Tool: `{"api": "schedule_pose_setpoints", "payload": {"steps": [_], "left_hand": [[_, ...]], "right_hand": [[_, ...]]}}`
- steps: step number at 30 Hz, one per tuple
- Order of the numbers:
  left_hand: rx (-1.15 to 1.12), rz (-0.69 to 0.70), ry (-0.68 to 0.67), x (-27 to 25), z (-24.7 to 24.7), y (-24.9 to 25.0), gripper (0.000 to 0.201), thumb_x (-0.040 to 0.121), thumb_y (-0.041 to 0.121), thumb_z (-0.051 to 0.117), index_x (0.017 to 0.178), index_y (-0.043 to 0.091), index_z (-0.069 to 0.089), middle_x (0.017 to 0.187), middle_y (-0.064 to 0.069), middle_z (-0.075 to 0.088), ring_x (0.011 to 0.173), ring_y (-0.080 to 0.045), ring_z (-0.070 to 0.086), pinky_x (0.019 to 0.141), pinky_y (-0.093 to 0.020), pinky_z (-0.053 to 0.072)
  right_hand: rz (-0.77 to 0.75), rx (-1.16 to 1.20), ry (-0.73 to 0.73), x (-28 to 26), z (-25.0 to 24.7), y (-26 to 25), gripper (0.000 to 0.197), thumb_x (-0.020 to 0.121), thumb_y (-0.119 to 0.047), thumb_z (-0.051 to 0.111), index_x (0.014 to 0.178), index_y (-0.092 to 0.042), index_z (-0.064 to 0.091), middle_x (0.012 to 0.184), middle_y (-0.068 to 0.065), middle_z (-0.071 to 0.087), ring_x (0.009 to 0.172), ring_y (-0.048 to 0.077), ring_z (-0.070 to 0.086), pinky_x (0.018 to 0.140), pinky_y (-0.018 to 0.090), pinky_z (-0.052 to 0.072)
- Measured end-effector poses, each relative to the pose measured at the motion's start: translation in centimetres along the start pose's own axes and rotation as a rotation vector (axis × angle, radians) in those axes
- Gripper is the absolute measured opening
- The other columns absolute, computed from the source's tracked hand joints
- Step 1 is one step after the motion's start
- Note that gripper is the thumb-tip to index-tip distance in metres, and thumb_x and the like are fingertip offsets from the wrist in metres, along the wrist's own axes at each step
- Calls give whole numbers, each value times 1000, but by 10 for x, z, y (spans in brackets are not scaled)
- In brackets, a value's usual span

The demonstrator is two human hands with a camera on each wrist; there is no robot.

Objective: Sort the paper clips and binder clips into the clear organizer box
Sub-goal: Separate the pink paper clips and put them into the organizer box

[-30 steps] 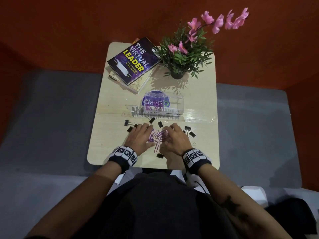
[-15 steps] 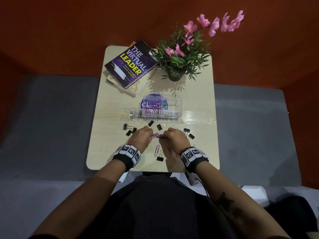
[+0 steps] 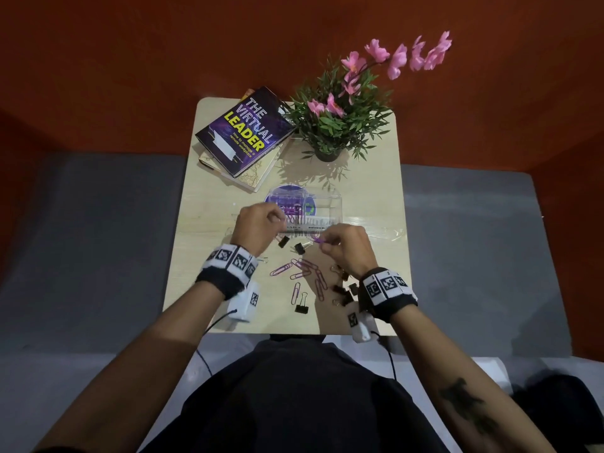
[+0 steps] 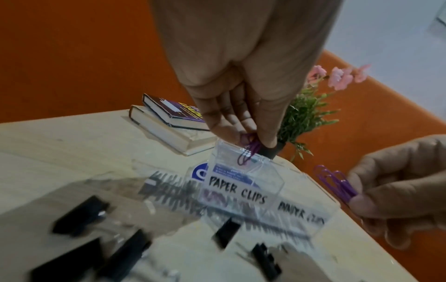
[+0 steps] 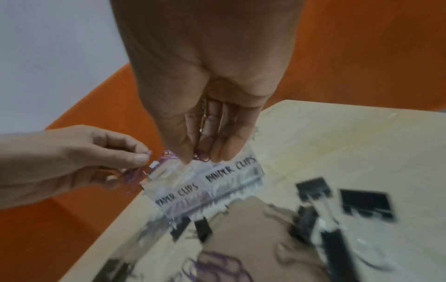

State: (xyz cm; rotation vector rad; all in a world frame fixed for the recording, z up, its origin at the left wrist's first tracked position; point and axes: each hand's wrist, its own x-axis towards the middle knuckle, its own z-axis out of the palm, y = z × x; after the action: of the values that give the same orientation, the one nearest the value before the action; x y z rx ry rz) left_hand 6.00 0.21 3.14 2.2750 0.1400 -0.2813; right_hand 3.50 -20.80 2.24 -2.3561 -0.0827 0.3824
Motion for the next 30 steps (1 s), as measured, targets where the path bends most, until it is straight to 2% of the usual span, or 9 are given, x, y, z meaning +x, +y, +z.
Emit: {"api": "schedule_pose_setpoints", "payload": {"steps": [6, 10, 13, 15, 17, 20, 24, 27, 30], "left_hand": [[-17, -91, 99, 37, 11, 15, 9, 74, 7, 78, 76, 12, 71, 67, -5, 66, 70, -26, 65, 74, -38, 59], [-9, -127, 135, 31, 14, 4, 11, 81, 8, 71, 90, 11, 76, 83, -11, 75, 82, -26, 68, 85, -36, 56], [-6, -76, 181, 16, 10, -7, 17, 81, 3, 65, 88, 12, 76, 83, -11, 76, 79, -27, 68, 80, -34, 56], [1, -30, 186, 1, 8, -13, 15, 80, 1, 65, 85, 12, 75, 79, -9, 75, 74, -24, 68, 74, -29, 55], [33, 3, 146, -15, 9, -22, 12, 81, 4, 67, 84, 13, 74, 80, -6, 75, 74, -21, 67, 72, -30, 55], [141, -11, -8, -34, 17, -36, 10, 82, 10, 67, 89, 15, 73, 89, -5, 73, 80, -22, 66, 73, -31, 55], [334, 32, -236, -51, 33, -56, 26, 86, 17, 66, 112, 14, 63, 108, -6, 61, 100, -25, 59, 79, -31, 46], [406, 88, -269, -59, 41, -60, 38, 86, 26, 67, 120, 14, 58, 114, -6, 56, 104, -25, 55, 83, -36, 48], [543, 167, -271, -69, 49, -53, 62, 75, 45, 74, 123, 14, 54, 115, -6, 55, 103, -25, 53, 77, -37, 49]], "right_hand": [[63, 32, 67, 42, -1, -36, 9, 72, -12, 72, 67, -19, 69, 67, 0, 71, 69, 19, 66, 68, 31, 56], [55, -38, 60, 64, 8, -49, 9, 72, -13, 71, 66, -19, 69, 65, 4, 67, 71, 27, 64, 64, 26, 47], [-4, -88, -12, 71, 12, -52, 3, 74, -12, 75, 75, -15, 75, 74, 8, 73, 75, 25, 65, 68, 27, 50], [-42, -101, -22, 70, 10, -50, 13, 74, -8, 74, 85, -14, 77, 80, 8, 76, 80, 24, 67, 74, 27, 52], [-53, -87, 18, 63, 7, -44, 24, 74, -6, 72, 96, -15, 76, 84, 6, 77, 82, 23, 69, 80, 30, 55], [-37, -144, 42, 42, 5, -24, 23, 80, -2, 65, 96, -14, 76, 88, 6, 77, 78, 21, 69, 78, 33, 58], [-21, -368, -197, -2, 10, 10, 25, 82, -1, 63, 98, -17, 73, 95, 9, 74, 84, 26, 68, 76, 37, 58], [-28, -468, -372, -26, 16, 18, 19, 74, -14, 72, 93, -16, 70, 90, 9, 71, 86, 29, 64, 69, 34, 51], [-51, -479, -384, -35, 30, 21, 30, 64, -28, 82, 83, -13, 65, 82, 9, 68, 79, 26, 61, 59, 33, 47]]}}
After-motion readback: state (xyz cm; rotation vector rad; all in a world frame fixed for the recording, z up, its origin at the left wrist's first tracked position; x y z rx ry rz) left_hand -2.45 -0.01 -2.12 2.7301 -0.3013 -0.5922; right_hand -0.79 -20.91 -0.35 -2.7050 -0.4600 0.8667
